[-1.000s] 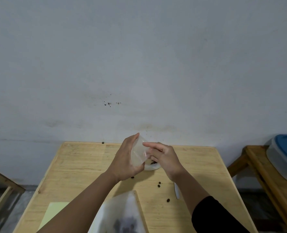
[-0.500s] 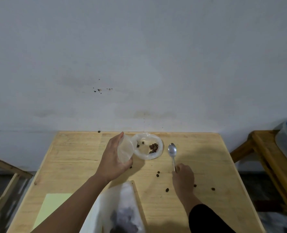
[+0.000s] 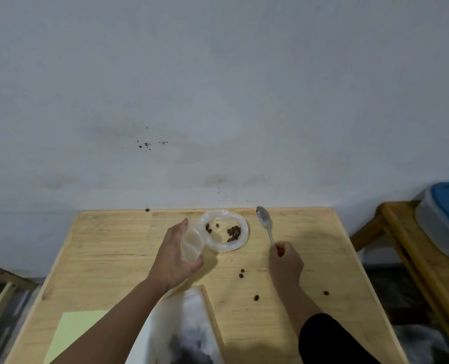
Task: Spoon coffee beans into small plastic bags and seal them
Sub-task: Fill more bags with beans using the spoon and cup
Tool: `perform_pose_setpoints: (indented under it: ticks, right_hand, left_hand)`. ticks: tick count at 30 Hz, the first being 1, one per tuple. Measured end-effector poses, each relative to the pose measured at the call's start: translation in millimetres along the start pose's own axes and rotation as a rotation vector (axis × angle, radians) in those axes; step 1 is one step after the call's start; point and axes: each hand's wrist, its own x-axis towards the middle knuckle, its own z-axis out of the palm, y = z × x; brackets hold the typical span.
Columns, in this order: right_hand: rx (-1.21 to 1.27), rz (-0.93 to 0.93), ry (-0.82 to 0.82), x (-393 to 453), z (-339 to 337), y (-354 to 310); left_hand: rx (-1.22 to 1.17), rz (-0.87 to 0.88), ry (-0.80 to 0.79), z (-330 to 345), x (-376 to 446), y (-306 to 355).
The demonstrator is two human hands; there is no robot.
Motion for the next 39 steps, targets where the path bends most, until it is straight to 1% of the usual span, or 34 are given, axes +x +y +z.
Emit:
perform_pose_setpoints:
  ticks: [3,6,9,12,14,17,21,26,34,39]
  right_hand:
    - [0.108,-0.101,-0.035,-2,-4,-14]
    - [0.12,-0.154,-0.128,-4,0,-22]
    - [0.12,-0.192,-0.233,-7,5,-27]
    - [0.135,-0.189,-0.299,-9,13,-26]
    - [0.107,-0.183,-0.305,-7,20,-24]
    - [0.029,-0.151,-0.271,-2,30,-20]
    - [0.046,-0.099,-0.258,4,37,-16]
    - [0.047,-0.116,-0.261,10,41,-14]
    - [0.066,-0.144,-0.301,11,42,-14]
    - [0.093,-0.19,-0.326,9,41,-15]
  left_hand:
    - [-0.001,-0.023,-0.034,1,3,-2]
    - [-0.01,-0.051,-0.096,2,5,-3]
    - [-0.014,-0.067,-0.15,4,8,-5]
    - [-0.032,-0.103,-0.193,6,13,-7]
    - [-0.043,-0.118,-0.217,9,19,-9]
    - [-0.072,-0.16,-0.255,14,27,-8]
    - [-0.091,-0.187,-0.255,20,39,-9]
    - [-0.085,-0.152,-0.243,26,48,-14]
    - [-0.125,-0.171,-0.255,31,56,-21]
    - [-0.171,-0.184,-0.209,29,52,-23]
